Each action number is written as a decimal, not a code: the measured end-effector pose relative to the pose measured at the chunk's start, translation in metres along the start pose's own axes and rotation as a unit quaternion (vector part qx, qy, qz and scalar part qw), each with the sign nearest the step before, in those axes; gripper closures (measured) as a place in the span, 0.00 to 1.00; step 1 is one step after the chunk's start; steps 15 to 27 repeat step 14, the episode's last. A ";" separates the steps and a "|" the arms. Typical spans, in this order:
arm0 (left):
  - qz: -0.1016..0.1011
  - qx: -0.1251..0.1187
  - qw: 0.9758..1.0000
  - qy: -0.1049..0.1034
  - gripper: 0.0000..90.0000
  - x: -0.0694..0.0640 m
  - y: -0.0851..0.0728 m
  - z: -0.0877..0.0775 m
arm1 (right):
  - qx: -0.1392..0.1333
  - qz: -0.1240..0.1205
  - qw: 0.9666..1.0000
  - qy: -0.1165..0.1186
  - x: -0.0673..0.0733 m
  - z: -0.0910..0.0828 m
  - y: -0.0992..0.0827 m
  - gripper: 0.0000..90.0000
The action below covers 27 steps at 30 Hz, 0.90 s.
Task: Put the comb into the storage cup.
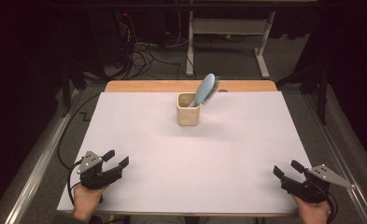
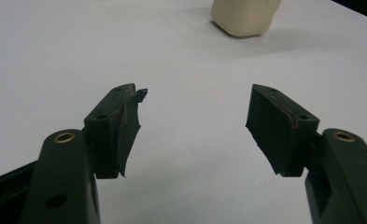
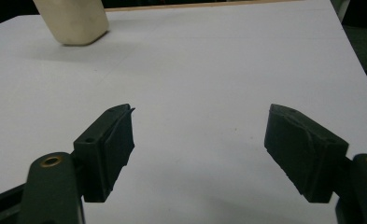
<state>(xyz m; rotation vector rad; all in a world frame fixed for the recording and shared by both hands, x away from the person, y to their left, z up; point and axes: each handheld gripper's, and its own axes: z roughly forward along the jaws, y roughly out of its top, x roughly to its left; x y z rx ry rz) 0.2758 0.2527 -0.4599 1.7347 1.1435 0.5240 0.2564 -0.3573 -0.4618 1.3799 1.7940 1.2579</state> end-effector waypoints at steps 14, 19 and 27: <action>0.001 0.001 1.000 -0.002 0.39 0.000 0.001 0.001 | -0.001 -0.003 1.000 0.000 0.000 -0.001 0.000 0.27; 0.001 0.001 1.000 -0.002 0.39 0.000 0.001 0.001 | -0.001 -0.003 1.000 0.000 0.000 -0.001 0.000 0.27; 0.001 0.001 1.000 -0.002 0.39 0.000 0.001 0.001 | -0.001 -0.003 1.000 0.000 0.000 -0.001 0.000 0.27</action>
